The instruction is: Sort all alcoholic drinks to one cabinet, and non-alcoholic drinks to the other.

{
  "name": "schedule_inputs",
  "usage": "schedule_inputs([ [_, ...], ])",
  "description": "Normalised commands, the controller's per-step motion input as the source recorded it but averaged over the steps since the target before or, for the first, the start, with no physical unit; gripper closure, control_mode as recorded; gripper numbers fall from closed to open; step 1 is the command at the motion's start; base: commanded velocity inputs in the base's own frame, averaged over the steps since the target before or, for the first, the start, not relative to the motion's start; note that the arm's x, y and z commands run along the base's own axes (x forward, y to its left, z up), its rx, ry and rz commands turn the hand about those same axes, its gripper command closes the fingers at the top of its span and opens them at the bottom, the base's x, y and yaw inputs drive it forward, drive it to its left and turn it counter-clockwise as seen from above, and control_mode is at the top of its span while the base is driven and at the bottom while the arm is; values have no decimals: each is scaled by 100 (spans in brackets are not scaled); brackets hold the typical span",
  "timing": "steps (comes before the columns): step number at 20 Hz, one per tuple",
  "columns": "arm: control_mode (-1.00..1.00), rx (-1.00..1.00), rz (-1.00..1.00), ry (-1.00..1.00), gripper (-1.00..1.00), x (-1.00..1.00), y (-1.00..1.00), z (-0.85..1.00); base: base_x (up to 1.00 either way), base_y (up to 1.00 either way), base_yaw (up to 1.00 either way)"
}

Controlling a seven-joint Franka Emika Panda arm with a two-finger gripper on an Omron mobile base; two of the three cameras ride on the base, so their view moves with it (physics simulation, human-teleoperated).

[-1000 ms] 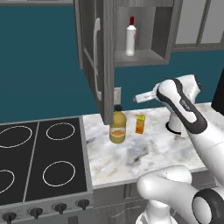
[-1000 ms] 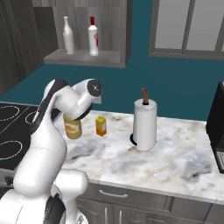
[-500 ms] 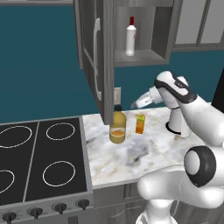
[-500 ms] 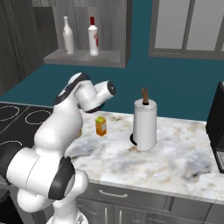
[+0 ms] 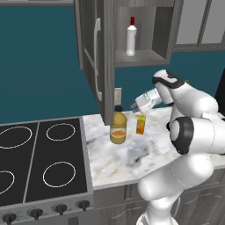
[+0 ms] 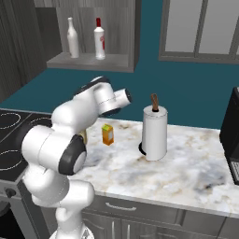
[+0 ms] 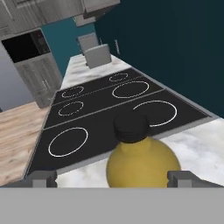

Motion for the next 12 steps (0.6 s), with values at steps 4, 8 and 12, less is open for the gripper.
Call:
schedule_inputs([
  [4,-100,0,1,-6,-100,19,0,-17,0,0,0],
  [8,-100,0,0,-6,-100,24,4,-19,0,0,0],
  [12,-100,0,0,-6,-100,16,18,-22,0,0,0],
])
